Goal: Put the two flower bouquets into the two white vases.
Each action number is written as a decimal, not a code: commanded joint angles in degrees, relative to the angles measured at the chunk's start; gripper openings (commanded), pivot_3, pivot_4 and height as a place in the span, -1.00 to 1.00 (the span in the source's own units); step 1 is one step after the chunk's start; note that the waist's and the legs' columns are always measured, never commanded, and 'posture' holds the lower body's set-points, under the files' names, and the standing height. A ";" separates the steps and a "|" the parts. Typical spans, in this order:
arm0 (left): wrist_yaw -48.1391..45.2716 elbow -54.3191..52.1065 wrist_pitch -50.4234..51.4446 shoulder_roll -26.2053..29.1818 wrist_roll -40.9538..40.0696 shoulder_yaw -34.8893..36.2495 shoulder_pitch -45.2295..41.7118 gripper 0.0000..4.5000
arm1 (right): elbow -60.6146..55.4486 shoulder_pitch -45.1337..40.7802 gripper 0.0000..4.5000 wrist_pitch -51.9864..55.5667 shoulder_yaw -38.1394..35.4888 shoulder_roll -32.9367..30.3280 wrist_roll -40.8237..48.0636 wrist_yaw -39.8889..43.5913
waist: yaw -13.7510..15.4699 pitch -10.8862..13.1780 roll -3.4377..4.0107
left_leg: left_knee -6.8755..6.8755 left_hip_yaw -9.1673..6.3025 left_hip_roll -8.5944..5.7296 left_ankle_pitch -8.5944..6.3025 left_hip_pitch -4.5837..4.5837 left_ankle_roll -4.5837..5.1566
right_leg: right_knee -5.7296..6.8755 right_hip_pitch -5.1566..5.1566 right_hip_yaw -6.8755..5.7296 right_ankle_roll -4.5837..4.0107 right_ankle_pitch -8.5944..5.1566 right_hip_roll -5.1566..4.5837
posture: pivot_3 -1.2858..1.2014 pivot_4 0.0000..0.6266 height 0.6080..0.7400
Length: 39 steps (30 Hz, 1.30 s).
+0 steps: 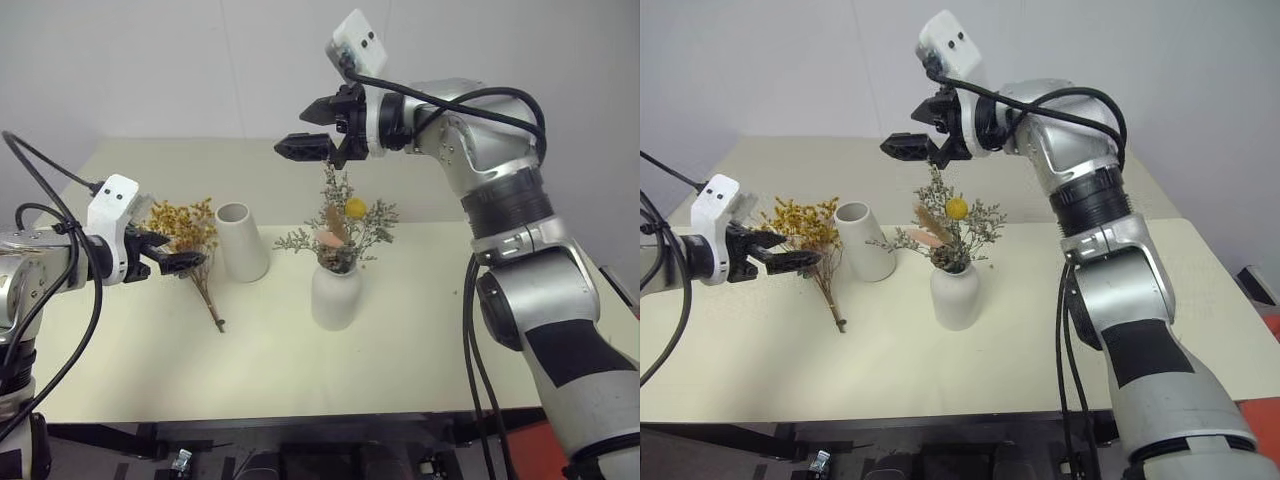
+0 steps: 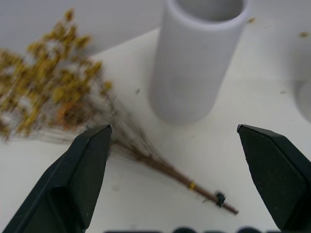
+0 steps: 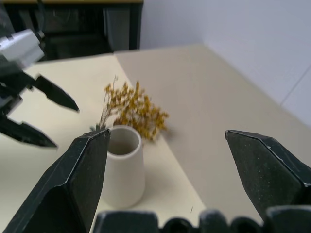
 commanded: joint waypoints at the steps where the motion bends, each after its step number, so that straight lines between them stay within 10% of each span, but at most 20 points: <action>1: 3.57 -3.02 6.89 -0.83 -0.64 3.70 -0.21 1.00 | 4.03 -3.50 0.99 -2.15 0.53 0.88 -2.99 2.67 | -0.02 0.00 0.00 | 0.00 0.00 0.00 0.00 0.00 0.00 | 0.01 0.00 0.00 0.00 0.00 0.00 | 0.03 -0.52 1.00; 17: 36.00 19.23 14.71 -15.62 -1.27 7.22 -13.33 1.00 | 11.23 -4.14 0.99 -7.09 0.47 2.57 -10.04 9.60 | 0.10 -0.02 -0.04 | 0.00 -0.12 -0.12 -0.01 0.00 -0.06 | 0.49 -0.09 -0.04 -0.03 0.02 -0.14 | 0.03 -0.52 1.00; 39: 51.32 38.29 14.71 -24.75 -5.22 6.58 -25.55 1.00 | 10.31 -3.30 0.99 -7.20 -1.14 1.43 -12.40 11.48 | 0.04 -0.04 -0.07 | 0.00 -0.17 -0.21 -0.02 -0.08 -0.15 | 0.72 -0.20 -0.04 -0.03 0.04 -0.22 | 0.03 -0.52 1.00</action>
